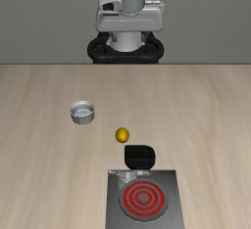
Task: Pick up the lemon and place it on the ramekin with the stove turned on
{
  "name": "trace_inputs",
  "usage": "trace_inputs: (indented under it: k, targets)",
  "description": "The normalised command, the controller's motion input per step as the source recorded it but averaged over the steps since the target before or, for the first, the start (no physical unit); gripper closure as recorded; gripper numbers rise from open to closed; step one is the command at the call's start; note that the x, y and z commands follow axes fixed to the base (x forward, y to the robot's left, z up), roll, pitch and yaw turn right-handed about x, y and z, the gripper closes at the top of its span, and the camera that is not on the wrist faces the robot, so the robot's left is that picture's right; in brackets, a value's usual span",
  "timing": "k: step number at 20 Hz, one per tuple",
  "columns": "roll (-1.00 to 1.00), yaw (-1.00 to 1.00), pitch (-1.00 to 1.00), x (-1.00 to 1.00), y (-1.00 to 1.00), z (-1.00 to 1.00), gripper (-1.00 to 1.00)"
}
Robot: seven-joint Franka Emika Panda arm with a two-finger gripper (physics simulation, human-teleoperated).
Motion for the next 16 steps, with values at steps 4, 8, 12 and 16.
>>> trace_inputs:
  k: [4, 8, 12, 16]
  targets:
    - [0.00, 0.34, 0.00, 0.00, 0.00, 0.00, -1.00]
    - [0.00, 0.45, 0.00, 0.00, 0.00, 0.00, -1.00]
    - [0.00, 0.51, 0.00, 0.00, 0.00, 0.00, -1.00]
    - [0.00, 0.45, 0.00, 0.00, 0.00, 0.00, -1.00]
